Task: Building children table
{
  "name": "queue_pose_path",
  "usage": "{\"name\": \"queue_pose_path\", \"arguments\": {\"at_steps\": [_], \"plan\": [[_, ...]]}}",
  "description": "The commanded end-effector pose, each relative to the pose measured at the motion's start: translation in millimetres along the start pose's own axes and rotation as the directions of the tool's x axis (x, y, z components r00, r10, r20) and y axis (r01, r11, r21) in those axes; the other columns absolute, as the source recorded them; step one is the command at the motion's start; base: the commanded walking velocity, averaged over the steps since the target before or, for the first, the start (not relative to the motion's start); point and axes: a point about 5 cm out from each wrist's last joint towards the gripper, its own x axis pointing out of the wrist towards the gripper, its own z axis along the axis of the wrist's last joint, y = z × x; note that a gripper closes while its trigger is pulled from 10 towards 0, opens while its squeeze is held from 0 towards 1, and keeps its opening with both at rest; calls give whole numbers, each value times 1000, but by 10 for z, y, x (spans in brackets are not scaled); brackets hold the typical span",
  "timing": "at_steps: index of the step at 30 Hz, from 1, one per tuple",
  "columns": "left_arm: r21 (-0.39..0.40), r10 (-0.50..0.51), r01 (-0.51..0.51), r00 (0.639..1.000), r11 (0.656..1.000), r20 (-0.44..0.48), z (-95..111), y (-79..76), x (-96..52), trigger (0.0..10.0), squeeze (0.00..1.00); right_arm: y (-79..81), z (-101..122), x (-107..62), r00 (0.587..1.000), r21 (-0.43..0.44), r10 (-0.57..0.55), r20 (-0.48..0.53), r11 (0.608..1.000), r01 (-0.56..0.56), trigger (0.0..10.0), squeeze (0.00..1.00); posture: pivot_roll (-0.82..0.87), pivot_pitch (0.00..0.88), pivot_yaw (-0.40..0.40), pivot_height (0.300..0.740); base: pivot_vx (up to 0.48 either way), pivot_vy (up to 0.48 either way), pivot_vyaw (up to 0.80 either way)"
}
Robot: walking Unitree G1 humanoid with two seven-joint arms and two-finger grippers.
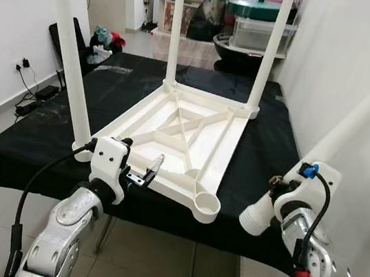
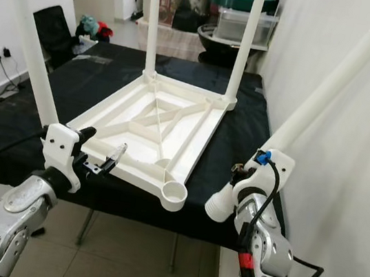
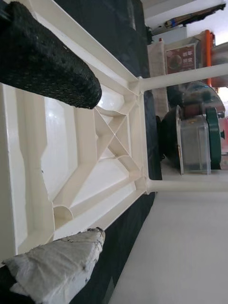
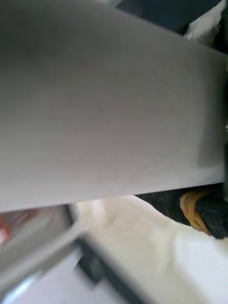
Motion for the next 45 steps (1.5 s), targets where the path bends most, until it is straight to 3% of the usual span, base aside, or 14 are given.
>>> {"name": "queue_pose_path", "arguments": {"at_steps": [1,3,4,5,6,9,11,12,14,15,27,32,45], "plan": [[-17,21,-21,1000,1000,-3,-22,37,0,10000,0,120,192,-18,989,13,105,99,994,-107,10000,0,9,0,-64,740,0,0,0],[-20,23,-23,1000,1000,-6,-29,42,-1,10000,0,136,180,-5,988,6,140,63,990,-141,10000,0,11,0,-67,740,0,0,0],[-23,27,-27,1000,999,-10,-37,56,-2,10000,0,146,194,-6,985,44,165,51,985,-167,10000,0,10,0,-66,740,0,0,0],[-23,27,-27,1000,999,-10,-37,56,-2,10000,0,146,194,-6,985,44,165,51,985,-167,10000,0,10,0,-66,740,0,0,0],[-27,30,-31,999,999,-13,-42,67,-2,10000,0,141,239,-30,984,101,159,85,981,-167,10000,0,10,0,-65,740,0,0,0],[-27,31,-32,999,999,-13,-43,68,-1,10000,0,138,250,-37,984,113,155,91,980,-165,10000,0,10,0,-65,740,0,0,0],[-27,35,-35,999,999,-23,-70,92,4,10000,0,166,306,-50,976,-87,162,146,985,-150,10000,0,8,0,-64,740,0,0,0],[-27,35,-35,999,999,-23,-70,92,4,10000,0,166,306,-50,976,-87,162,146,985,-150,10000,0,8,0,-64,740,0,0,0],[-30,34,-35,999,999,-33,-93,99,7,10000,0,291,236,-113,957,-229,250,148,950,-213,10000,0,12,0,-63,740,0,0,0],[-31,33,-35,999,999,-34,-95,96,8,10000,0,322,208,-132,951,-247,278,137,939,-239,10000,0,12,0,-63,740,0,0,0],[-30,30,-31,999,999,-38,-119,92,1,10000,0,352,70,-171,945,-287,313,97,918,-274,10000,0,15,0,-66,740,0,340,-231],[-26,31,-32,999,999,-39,-116,108,17,10000,0,380,28,-193,938,-288,327,114,915,-284,10000,0,15,0,-64,740,0,0,-800],[-10,32,-33,999,999,-30,-124,110,33,10000,0,305,9,-184,950,-339,288,123,912,-233,10000,0,3,0,-62,740,0,0,0]]}}
